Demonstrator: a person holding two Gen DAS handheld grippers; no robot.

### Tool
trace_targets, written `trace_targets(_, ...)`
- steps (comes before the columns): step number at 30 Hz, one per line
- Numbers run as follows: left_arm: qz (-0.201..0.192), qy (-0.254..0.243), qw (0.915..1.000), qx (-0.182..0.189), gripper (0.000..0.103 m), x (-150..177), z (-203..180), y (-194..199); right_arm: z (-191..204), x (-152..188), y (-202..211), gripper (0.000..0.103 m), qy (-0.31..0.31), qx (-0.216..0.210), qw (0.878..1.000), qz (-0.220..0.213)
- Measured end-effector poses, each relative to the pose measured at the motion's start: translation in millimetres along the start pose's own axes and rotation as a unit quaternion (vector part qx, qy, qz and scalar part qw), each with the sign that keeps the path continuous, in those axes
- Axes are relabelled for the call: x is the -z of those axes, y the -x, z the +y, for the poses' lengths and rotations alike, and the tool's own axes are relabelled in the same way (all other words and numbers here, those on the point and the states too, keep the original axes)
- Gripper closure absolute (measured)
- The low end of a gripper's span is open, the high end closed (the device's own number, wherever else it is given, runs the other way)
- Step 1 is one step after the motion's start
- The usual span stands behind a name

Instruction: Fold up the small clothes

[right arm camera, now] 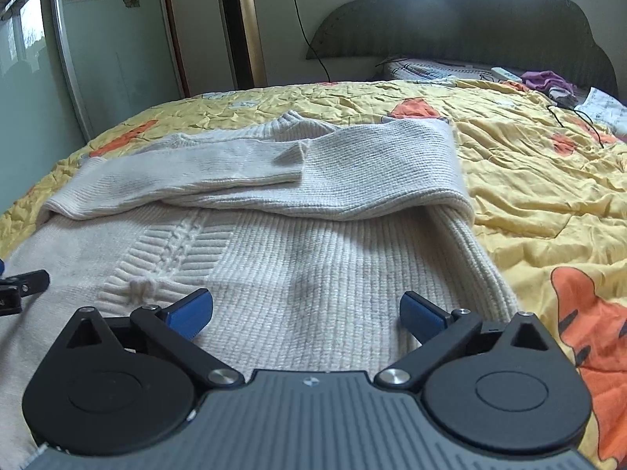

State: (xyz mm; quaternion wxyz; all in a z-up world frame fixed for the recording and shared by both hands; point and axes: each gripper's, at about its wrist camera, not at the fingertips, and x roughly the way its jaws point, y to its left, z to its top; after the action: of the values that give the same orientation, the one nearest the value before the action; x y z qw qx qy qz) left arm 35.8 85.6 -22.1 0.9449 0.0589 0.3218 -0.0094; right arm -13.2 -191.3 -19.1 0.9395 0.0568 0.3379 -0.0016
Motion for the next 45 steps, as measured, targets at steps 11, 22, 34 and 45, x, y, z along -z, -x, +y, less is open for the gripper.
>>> trace_targets(11,-0.005,0.003,0.9994,0.034,0.007,0.6,-34.4,4.2,3.1,4.7,-12.2,0.0,0.025,0.017,1.0,0.003)
trace_targets(22,-0.003,-0.008,0.9996,0.027,0.007,5.4,-41.8,1.1,2.8,4.2,-12.6,0.0,0.027,0.018,0.999,0.003)
trace_targets(34,-0.004,-0.018,0.9996,0.019,0.006,6.7,-46.1,0.3,3.0,4.3,-12.7,0.0,0.026,0.018,0.999,0.003)
trace_targets(45,-0.002,-0.023,0.9996,0.016,0.005,7.7,-46.5,-1.1,2.9,4.4,-12.6,0.0,0.026,0.018,0.999,0.003)
